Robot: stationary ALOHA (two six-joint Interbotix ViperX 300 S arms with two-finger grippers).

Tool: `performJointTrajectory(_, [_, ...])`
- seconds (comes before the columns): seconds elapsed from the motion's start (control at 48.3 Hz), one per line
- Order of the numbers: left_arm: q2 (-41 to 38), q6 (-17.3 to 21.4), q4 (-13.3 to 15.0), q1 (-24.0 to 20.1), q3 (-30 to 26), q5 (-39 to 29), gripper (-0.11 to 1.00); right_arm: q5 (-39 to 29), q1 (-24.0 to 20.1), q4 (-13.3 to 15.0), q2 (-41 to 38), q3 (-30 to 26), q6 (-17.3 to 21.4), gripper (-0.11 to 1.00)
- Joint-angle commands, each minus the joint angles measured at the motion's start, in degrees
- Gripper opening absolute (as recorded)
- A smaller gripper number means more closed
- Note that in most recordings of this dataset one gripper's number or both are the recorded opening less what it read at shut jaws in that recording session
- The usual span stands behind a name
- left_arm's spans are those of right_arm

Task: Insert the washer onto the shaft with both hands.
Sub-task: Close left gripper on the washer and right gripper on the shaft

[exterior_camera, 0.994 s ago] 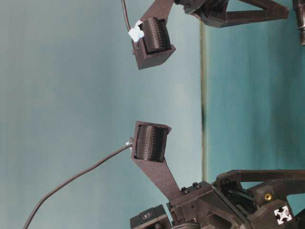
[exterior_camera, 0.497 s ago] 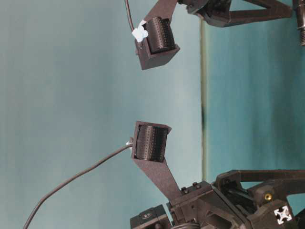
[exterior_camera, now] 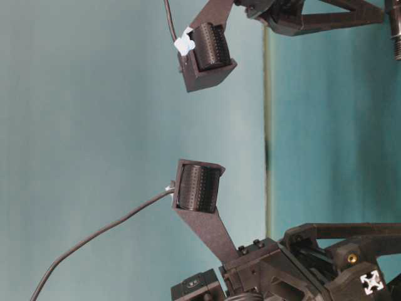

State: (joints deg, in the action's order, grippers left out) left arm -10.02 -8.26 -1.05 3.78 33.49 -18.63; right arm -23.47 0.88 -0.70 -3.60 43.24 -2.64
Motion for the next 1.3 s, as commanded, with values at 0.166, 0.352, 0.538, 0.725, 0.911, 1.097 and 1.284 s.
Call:
performJointTrajectory(0.166, [0.35,-0.35,-0.18,0.09,-0.44,0.35,0.92,0.0,0.18,-0.09,-0.09,-0.35,0.0,0.83])
performJointTrajectory(0.352, [0.62,-0.44,-0.18,0.09,-0.35,0.26,0.85,-0.09,0.09,-0.09,-0.09,-0.35,0.0,0.72])
performJointTrajectory(0.538, [0.97,-0.35,-0.18,0.09,0.09,0.26,0.51,-0.53,0.35,-0.09,-0.18,-0.44,0.09,0.54])
performJointTrajectory(0.725, [1.14,-0.26,-0.18,0.18,0.18,0.35,0.36,-1.14,0.7,-0.09,-0.53,-0.53,0.09,0.28])
performJointTrajectory(0.911, [1.32,0.26,-0.18,0.18,0.18,0.35,0.36,-0.97,0.97,-0.09,-0.62,-0.62,-0.18,0.11])
performJointTrajectory(1.097, [1.32,0.35,-0.18,0.18,0.18,0.35,0.36,-1.14,1.05,-0.09,-0.79,-0.62,-0.09,0.07])
performJointTrajectory(1.284, [1.32,0.35,-0.18,0.18,0.18,0.35,0.36,-1.23,1.67,-0.09,-0.88,-0.62,-0.26,0.05])
